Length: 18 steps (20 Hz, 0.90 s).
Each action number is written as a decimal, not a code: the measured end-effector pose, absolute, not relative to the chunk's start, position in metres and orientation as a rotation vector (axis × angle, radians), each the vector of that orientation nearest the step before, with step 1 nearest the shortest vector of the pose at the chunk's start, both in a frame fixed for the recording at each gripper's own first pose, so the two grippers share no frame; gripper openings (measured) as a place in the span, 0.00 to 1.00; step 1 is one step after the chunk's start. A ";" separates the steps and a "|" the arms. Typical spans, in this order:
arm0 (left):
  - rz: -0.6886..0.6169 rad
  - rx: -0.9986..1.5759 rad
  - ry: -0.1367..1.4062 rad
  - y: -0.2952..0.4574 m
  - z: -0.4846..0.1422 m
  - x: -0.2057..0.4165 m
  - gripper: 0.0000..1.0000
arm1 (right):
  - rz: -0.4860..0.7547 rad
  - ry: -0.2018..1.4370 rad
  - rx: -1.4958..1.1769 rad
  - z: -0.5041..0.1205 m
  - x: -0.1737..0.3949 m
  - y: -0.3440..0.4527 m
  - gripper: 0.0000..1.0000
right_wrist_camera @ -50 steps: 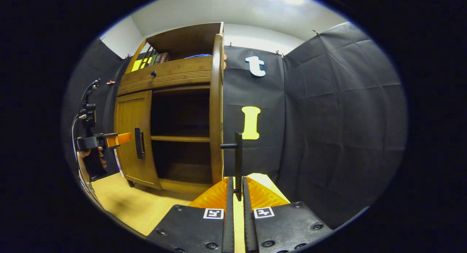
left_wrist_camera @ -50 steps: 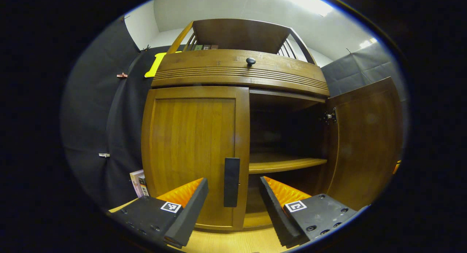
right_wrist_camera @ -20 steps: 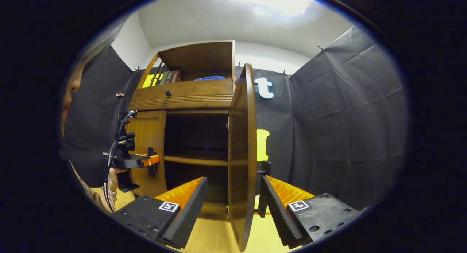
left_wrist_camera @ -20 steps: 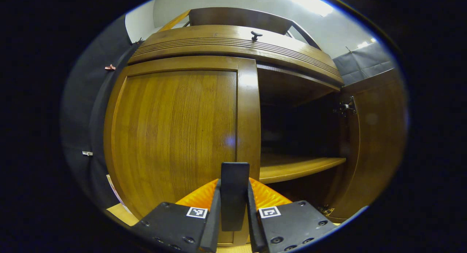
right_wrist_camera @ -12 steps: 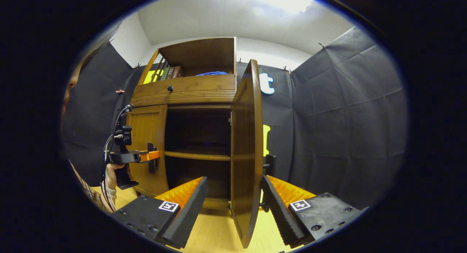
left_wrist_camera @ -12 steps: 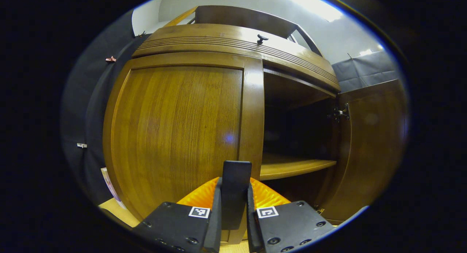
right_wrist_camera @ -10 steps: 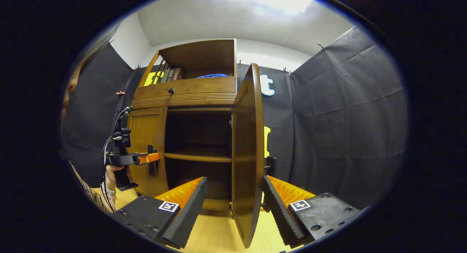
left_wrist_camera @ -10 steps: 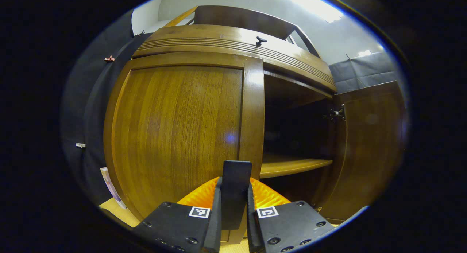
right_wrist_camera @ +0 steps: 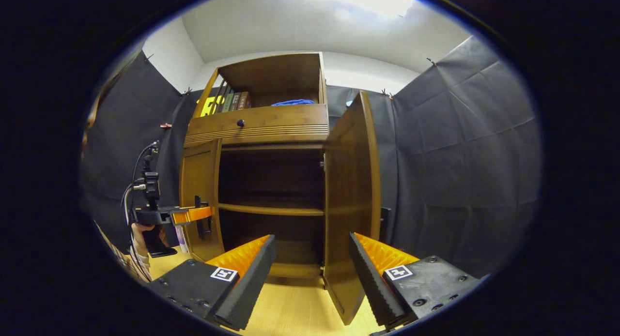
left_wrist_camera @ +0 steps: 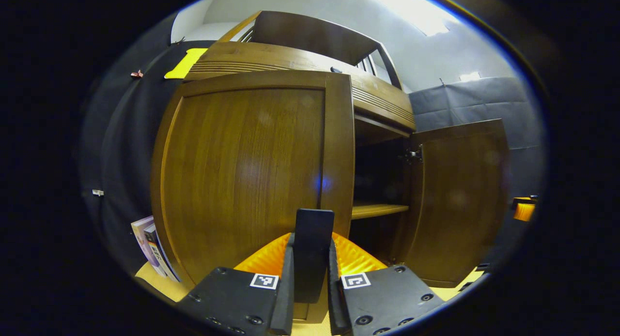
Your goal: Open the right door of the double-door shoe cabinet with the right hand, and open the left door with the left hand.
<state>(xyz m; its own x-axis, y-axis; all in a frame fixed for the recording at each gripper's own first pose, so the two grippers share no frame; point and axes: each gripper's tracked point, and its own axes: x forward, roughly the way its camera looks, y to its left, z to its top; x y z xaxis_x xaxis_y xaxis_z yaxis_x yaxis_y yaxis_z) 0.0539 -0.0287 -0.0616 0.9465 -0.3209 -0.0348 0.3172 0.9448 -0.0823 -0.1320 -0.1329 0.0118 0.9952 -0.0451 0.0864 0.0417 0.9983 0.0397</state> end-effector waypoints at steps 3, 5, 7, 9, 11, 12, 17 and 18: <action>-0.367 -0.083 0.047 -0.012 -0.059 0.024 0.33 | -0.008 -0.104 0.035 0.015 -0.137 -0.107 0.96; -0.382 -0.076 0.046 -0.002 -0.056 0.007 0.33 | 0.042 -0.103 0.047 0.014 -0.139 -0.086 0.94; -0.389 -0.073 0.041 0.010 -0.053 -0.007 0.33 | 0.071 -0.105 0.045 0.014 -0.137 -0.069 0.94; -0.388 -0.072 0.042 0.023 -0.052 -0.020 0.33 | 0.087 -0.111 0.023 0.013 -0.135 -0.058 0.93; -0.374 -0.070 0.043 0.033 -0.051 -0.030 0.33 | 0.113 -0.117 0.004 0.013 -0.133 -0.043 0.93; -0.363 -0.066 0.044 0.038 -0.049 -0.035 0.33 | 0.137 -0.113 0.006 0.011 -0.132 -0.034 0.93; -0.296 -0.041 0.043 0.060 -0.048 -0.051 0.33 | 0.241 -0.063 0.019 -0.003 -0.130 -0.007 0.93; -0.278 -0.035 0.043 0.065 -0.048 -0.054 0.33 | 0.237 -0.055 0.006 -0.006 -0.128 -0.006 0.93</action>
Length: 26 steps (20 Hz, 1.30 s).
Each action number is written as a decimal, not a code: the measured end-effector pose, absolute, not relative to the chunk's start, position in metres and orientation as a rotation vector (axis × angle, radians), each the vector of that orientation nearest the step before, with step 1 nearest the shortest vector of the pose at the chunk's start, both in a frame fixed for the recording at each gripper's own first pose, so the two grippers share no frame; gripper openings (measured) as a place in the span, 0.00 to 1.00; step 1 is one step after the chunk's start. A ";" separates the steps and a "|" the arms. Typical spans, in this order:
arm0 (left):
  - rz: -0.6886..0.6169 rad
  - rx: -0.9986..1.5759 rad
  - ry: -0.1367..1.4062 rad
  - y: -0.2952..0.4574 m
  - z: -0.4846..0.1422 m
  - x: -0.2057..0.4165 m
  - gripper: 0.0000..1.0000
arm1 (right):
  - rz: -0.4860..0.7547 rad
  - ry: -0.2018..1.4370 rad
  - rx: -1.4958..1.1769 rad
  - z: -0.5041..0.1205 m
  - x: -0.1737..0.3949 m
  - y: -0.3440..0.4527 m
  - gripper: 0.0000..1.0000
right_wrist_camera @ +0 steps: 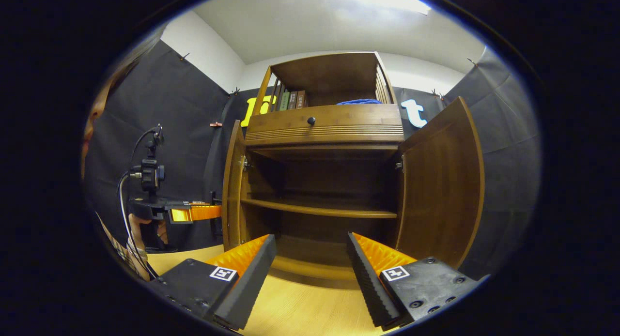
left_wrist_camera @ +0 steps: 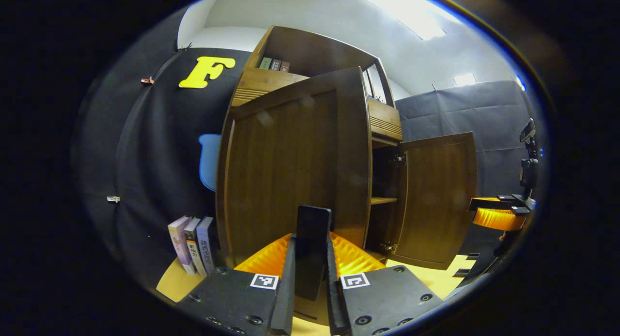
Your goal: Open the right door of the double-door shoe cabinet with the right hand, and open the left door with the left hand.
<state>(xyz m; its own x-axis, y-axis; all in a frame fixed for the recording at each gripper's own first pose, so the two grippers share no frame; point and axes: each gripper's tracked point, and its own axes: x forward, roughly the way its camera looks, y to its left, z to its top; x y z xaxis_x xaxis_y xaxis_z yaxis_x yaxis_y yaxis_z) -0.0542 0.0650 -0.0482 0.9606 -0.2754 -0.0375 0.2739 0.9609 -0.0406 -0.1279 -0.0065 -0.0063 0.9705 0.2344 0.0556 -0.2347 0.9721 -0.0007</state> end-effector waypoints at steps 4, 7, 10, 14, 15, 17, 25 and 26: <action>-0.205 -0.012 0.036 0.083 -0.046 -0.064 0.30 | 0.272 -0.008 -0.015 -0.022 -0.121 0.007 0.93; -0.154 -0.004 0.029 0.098 -0.044 -0.071 0.28 | 0.312 0.011 -0.009 -0.028 -0.120 0.018 0.93; -0.109 0.010 0.029 0.112 -0.042 -0.077 0.26 | 0.329 0.010 -0.001 -0.030 -0.118 0.024 0.94; -0.035 0.048 0.039 0.131 -0.042 -0.083 0.22 | 0.352 0.016 0.022 -0.033 -0.115 0.030 0.92; -0.010 0.061 0.040 0.137 -0.043 -0.085 0.22 | 0.354 0.018 0.023 -0.034 -0.115 0.031 0.94; 0.042 0.084 0.040 0.150 -0.042 -0.089 0.22 | 0.361 0.020 0.024 -0.034 -0.114 0.032 0.94; 0.133 0.095 0.014 0.166 -0.018 -0.134 0.19 | 0.351 -0.024 0.055 -0.020 -0.107 0.032 0.96; 0.117 0.087 0.013 0.159 -0.014 -0.139 0.19 | 0.322 -0.031 0.051 -0.019 -0.102 0.027 0.96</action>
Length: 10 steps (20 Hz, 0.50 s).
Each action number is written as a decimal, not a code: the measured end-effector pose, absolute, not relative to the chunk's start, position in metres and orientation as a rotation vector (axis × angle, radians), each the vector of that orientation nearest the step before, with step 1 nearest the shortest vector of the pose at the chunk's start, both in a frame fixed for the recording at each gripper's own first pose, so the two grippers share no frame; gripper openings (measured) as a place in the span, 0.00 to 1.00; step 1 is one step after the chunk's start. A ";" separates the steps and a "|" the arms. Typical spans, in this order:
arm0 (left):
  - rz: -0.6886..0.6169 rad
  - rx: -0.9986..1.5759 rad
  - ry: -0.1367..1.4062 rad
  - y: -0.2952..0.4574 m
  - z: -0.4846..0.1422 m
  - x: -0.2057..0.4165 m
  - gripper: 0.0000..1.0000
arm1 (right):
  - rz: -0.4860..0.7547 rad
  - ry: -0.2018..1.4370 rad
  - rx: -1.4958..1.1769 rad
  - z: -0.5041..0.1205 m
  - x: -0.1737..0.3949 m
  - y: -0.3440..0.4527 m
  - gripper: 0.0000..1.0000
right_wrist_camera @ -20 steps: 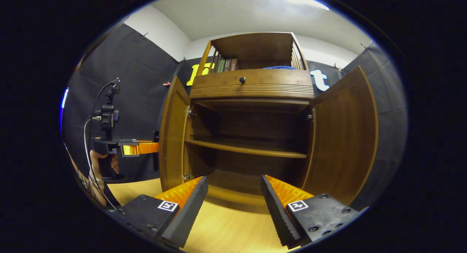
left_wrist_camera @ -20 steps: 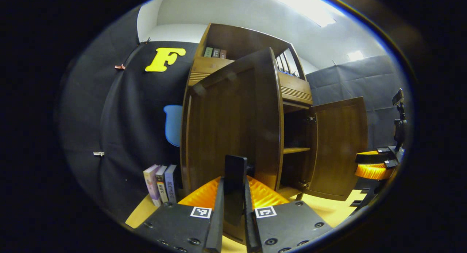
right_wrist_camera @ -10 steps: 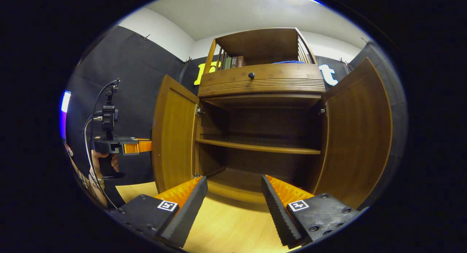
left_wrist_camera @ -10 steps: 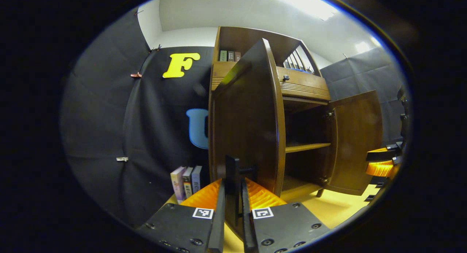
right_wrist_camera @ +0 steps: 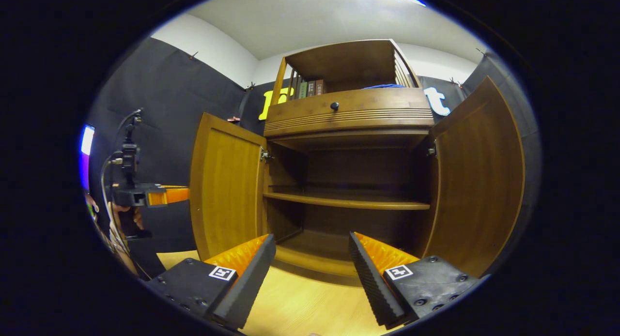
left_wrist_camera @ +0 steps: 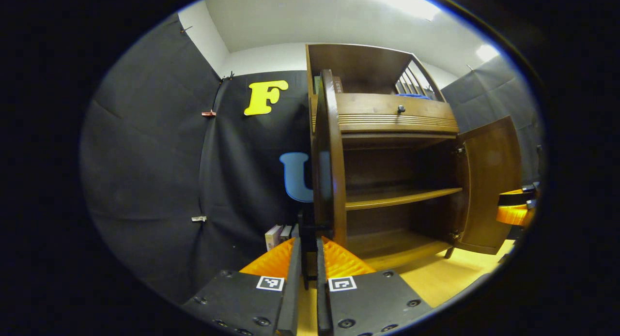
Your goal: Open the right door of the double-door shoe cabinet with the right hand, and open the left door with the left hand.
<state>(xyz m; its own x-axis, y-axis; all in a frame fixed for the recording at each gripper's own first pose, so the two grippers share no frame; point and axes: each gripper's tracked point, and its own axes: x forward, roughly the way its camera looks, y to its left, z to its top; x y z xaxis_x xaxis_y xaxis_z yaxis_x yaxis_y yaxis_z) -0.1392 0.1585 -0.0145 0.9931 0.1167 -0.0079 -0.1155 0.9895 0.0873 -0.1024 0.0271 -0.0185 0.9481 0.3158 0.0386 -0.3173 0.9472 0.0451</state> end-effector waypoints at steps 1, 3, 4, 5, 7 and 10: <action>0.108 0.088 0.012 0.155 -0.011 -0.143 0.19 | 0.292 -0.035 0.045 -0.018 -0.098 0.022 0.96; 0.078 0.090 0.010 0.140 -0.008 -0.145 0.19 | 0.239 -0.039 0.038 -0.018 -0.093 0.013 0.97; 0.057 0.085 0.017 0.130 -0.009 -0.145 0.19 | 0.220 -0.039 0.035 -0.018 -0.093 0.010 0.97; 0.036 0.081 0.021 0.123 -0.010 -0.143 0.19 | 0.209 -0.039 0.033 -0.018 -0.093 0.008 0.97; -0.007 0.074 0.021 0.104 -0.009 -0.136 0.19 | 0.186 -0.039 0.027 -0.016 -0.090 -0.001 0.97; -0.047 0.049 0.023 0.081 -0.007 -0.120 0.19 | 0.134 -0.030 0.008 -0.014 -0.081 -0.013 0.97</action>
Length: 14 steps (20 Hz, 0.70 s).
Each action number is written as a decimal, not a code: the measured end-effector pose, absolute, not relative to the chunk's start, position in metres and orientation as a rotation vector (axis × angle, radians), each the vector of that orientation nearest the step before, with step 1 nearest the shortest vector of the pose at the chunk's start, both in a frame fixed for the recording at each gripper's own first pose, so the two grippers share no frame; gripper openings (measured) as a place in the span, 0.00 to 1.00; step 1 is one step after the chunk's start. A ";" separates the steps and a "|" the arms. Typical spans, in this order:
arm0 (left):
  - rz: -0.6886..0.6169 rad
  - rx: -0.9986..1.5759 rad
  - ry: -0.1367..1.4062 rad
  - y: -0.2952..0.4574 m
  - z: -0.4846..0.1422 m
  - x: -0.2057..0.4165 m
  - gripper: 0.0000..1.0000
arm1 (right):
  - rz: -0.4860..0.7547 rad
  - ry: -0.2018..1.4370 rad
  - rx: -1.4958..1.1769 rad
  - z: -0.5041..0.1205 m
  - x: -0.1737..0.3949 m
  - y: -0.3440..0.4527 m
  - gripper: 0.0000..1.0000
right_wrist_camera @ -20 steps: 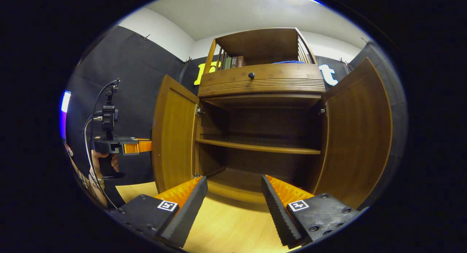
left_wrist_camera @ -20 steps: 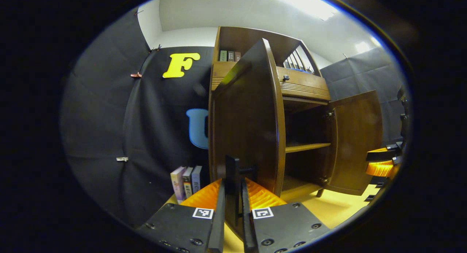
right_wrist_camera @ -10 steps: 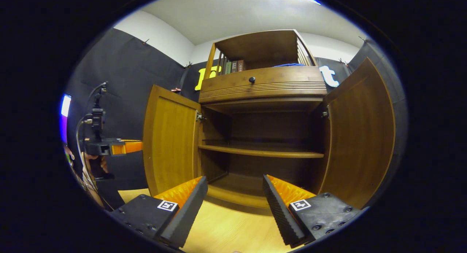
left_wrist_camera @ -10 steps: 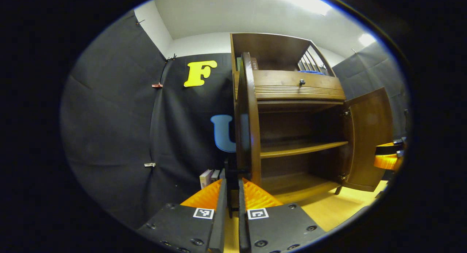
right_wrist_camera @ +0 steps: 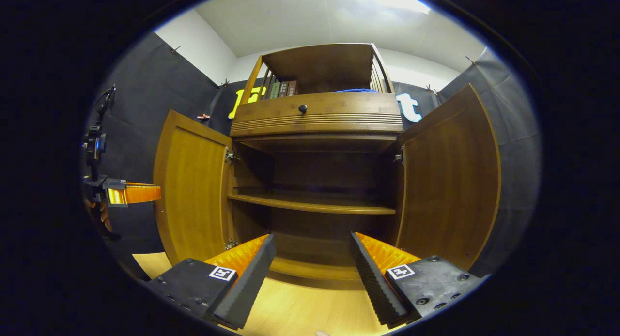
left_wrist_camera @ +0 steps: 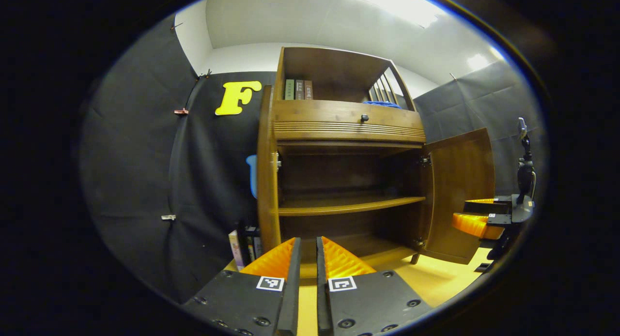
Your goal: Open the right door of the double-door shoe cabinet with the right hand, and open the left door with the left hand.
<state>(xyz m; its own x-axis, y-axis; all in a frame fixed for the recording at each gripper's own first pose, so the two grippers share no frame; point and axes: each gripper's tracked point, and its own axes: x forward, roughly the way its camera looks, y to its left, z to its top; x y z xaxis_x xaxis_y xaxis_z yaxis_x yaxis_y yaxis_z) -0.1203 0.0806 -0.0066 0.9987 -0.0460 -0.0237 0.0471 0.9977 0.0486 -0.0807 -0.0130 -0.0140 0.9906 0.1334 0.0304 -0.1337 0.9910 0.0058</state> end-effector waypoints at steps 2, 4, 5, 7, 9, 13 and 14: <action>-0.067 0.034 0.030 0.065 -0.009 -0.106 0.19 | 0.096 -0.011 -0.010 -0.017 -0.075 -0.021 0.99; -0.062 0.046 0.020 0.055 -0.007 -0.092 0.25 | 0.071 0.004 -0.016 -0.018 -0.068 -0.026 0.99; -0.057 0.057 0.009 0.051 -0.003 -0.084 0.16 | 0.065 0.012 -0.015 -0.019 -0.065 -0.027 0.97; -0.068 0.072 -0.011 0.034 0.001 -0.072 0.30 | 0.055 0.019 -0.011 -0.017 -0.057 -0.031 0.97; -0.079 0.083 -0.026 0.021 0.004 -0.062 0.50 | 0.044 0.016 -0.010 -0.014 -0.049 -0.033 0.99; -0.094 0.085 -0.028 0.001 0.002 -0.047 0.82 | 0.035 0.012 -0.032 -0.008 -0.038 -0.031 0.95; -0.089 0.083 -0.026 -0.001 0.001 -0.042 0.88 | 0.032 0.009 -0.038 -0.005 -0.035 -0.030 0.95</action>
<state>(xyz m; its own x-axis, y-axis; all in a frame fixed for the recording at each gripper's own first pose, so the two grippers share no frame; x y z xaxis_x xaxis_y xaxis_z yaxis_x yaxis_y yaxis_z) -0.0424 -0.0005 0.0008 0.9957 -0.0894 0.0223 0.0872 0.9927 0.0837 -0.0354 -0.0304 -0.0049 0.9995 0.0316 -0.0097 -0.0319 0.9988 -0.0383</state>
